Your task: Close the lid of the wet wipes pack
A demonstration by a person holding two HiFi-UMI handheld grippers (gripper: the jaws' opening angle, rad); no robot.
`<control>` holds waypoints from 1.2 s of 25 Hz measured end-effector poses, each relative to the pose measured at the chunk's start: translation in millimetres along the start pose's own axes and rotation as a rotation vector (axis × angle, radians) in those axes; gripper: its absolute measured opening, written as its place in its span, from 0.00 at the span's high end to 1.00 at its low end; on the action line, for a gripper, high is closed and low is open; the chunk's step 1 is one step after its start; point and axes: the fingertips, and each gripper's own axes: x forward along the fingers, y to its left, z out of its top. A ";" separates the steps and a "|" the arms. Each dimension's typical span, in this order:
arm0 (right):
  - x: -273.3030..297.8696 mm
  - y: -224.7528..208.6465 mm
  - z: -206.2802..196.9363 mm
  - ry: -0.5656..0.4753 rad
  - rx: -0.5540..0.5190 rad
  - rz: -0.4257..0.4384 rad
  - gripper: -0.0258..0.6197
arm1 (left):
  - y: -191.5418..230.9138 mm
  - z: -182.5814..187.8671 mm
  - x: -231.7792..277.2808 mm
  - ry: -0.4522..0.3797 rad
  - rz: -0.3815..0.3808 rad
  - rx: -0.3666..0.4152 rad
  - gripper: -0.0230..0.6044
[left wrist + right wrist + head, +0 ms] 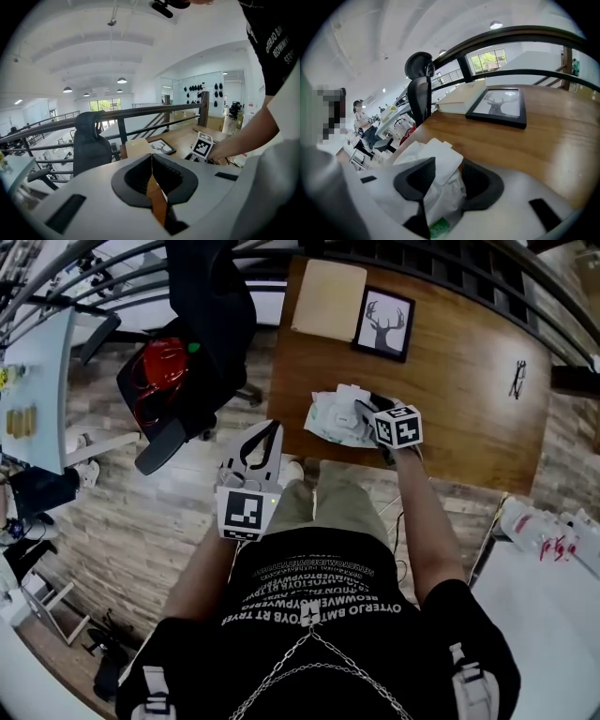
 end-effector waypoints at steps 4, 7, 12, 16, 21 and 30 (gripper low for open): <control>-10.7 -2.0 4.1 -0.047 -0.054 -0.035 0.77 | 0.4 3.8 -6.1 -0.006 0.001 0.005 0.92; -20.7 0.9 8.9 -0.102 -0.080 -0.056 0.83 | 2.6 8.3 -11.4 -0.018 0.003 -0.006 0.92; -34.4 13.2 16.1 -0.174 -0.072 -0.031 0.87 | 4.7 14.9 -19.4 -0.036 0.007 0.005 0.92; -41.2 26.9 7.5 -0.170 -0.074 0.003 0.84 | 1.1 17.3 -28.5 -0.043 -0.002 0.023 0.92; -44.2 44.3 -9.5 -0.140 -0.086 0.017 0.79 | 1.5 24.0 -40.6 -0.059 -0.013 0.042 0.92; -47.4 60.6 -28.9 -0.106 -0.069 0.033 0.70 | 2.7 26.3 -51.2 -0.083 -0.031 0.050 0.92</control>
